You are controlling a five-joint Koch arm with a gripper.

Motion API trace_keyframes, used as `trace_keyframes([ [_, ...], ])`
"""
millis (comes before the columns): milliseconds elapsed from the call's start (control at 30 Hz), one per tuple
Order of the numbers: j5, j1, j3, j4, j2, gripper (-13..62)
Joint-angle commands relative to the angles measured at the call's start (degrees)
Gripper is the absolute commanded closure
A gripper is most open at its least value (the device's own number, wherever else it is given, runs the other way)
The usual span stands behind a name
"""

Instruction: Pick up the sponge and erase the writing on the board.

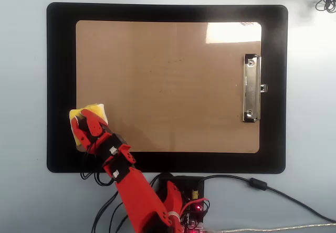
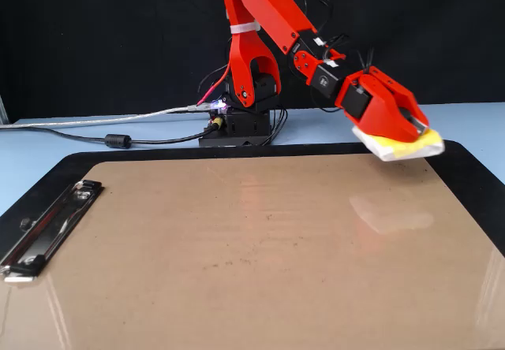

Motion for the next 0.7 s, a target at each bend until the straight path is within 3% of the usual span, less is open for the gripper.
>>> trace_keyframes([
  [0,-2.0,-1.8,-4.6,-7.3,-4.1,57.2],
  [333,-2.2,-2.1,-4.7,-7.6,-7.1,56.9],
  [367,-2.3,-2.1,-4.4,-7.6,-7.0,54.1],
  [400,-2.3,-2.1,-4.3,-7.6,-6.9,45.9],
  [467,-1.9,-2.1,-4.3,-7.7,-6.8,22.5],
  [500,-1.8,-2.1,-4.2,-7.7,-6.4,16.3],
  [667,-2.5,-1.6,-0.2,-3.5,5.0,15.6],
])
